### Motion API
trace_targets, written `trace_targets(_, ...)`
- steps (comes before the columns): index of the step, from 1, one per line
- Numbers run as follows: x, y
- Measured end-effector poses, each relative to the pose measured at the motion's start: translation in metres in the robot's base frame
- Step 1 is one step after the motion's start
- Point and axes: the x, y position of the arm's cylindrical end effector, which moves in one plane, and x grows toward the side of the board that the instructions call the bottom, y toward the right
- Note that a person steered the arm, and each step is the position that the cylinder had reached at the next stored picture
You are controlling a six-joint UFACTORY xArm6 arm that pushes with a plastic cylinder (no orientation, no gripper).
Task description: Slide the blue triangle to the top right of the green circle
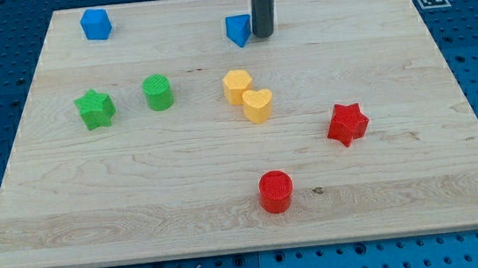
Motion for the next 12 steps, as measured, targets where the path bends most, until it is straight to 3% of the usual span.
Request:
trace_targets(2,-0.001,0.003)
trace_targets(5,-0.004,-0.066)
trace_targets(8,-0.010,-0.073)
trace_targets(12,-0.006,-0.124)
